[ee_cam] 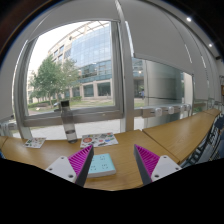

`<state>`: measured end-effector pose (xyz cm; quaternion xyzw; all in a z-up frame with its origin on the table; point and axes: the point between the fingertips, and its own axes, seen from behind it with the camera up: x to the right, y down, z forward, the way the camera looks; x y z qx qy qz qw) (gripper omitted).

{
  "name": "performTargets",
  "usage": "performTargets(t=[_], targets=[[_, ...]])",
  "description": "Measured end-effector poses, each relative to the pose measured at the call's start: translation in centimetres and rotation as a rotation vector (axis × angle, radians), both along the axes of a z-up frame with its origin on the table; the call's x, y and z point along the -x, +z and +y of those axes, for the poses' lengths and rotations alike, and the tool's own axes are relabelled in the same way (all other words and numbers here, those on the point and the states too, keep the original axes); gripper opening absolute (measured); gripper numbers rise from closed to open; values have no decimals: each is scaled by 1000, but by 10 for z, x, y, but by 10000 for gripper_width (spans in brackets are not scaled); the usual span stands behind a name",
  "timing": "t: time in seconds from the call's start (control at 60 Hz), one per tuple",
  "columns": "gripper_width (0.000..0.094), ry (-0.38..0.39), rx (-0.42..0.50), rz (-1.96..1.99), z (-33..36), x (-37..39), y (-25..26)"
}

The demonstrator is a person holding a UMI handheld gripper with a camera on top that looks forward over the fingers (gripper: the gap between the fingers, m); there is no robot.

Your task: Unplug charger

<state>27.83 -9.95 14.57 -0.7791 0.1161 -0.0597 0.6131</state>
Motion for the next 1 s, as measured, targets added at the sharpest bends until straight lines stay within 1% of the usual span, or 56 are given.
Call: performTargets(t=[0.1,0.3,0.433,0.533,0.633,1.0], targets=[[807,41,33,-6,-25,55,-12],[817,157,188,31,-70,163,-73],[830,235,223,15,-93,217,-91],[834,292,215,1,-104,248,-89],[834,326,202,6,-113,267,-81],[835,330,173,-22,-126,276,-64]])
